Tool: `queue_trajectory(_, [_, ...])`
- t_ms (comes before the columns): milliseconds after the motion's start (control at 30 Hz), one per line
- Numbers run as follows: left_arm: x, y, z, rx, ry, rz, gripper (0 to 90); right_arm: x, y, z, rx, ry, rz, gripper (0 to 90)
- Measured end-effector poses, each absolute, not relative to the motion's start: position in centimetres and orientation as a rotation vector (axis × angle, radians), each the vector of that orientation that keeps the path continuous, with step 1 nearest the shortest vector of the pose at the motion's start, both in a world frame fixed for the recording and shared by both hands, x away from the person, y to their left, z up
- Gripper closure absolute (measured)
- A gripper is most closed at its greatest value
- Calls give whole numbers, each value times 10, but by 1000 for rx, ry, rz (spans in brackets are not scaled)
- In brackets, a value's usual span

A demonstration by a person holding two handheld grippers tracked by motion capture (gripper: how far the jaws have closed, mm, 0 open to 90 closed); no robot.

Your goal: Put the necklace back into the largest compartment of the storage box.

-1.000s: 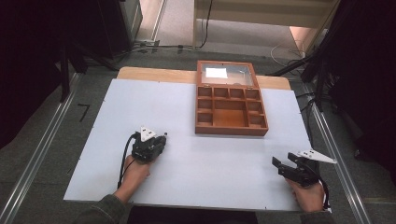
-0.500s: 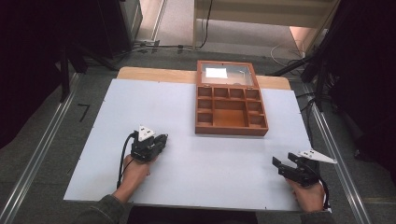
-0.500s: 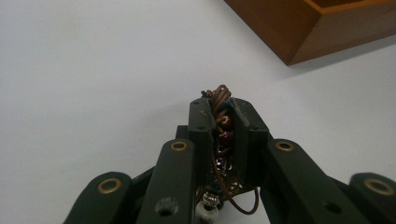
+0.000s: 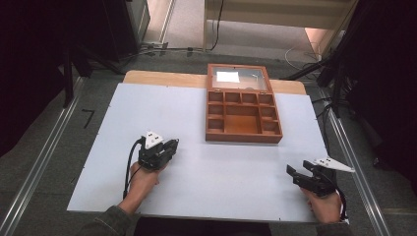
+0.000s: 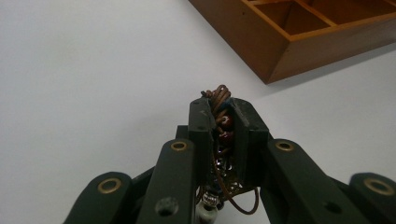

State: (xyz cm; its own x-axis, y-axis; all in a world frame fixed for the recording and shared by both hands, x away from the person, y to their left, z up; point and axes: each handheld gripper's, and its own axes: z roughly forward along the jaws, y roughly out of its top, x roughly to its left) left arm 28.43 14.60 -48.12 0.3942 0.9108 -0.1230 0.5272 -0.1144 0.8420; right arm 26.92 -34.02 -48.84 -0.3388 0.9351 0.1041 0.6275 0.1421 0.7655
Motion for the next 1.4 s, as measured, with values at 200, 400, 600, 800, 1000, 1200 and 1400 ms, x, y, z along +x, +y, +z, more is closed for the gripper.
queue_trajectory(200, [284,142,-476,1767,1240,538,797,269,-340,-488,1495,2027,1046,261])
queue_trajectory(400, [286,141,-471,1754,1230,533,797,269,-341,-488,1495,2022,1051,259])
queue_trajectory(600, [288,137,-466,1743,1219,521,797,269,-341,-488,1495,2021,1049,259])
queue_trajectory(800, [291,132,-462,1736,1208,503,797,269,-340,-488,1495,2022,1049,258])
queue_trajectory(1000, [293,126,-462,1744,1201,491,797,270,-341,-488,1494,2024,1048,258])
queue_trajectory(1200, [295,122,-460,1745,1193,483,797,270,-341,-488,1495,2024,1050,258])
queue_trajectory(1400, [297,116,-460,1745,1188,468,797,270,-340,-488,1497,2026,1049,259])
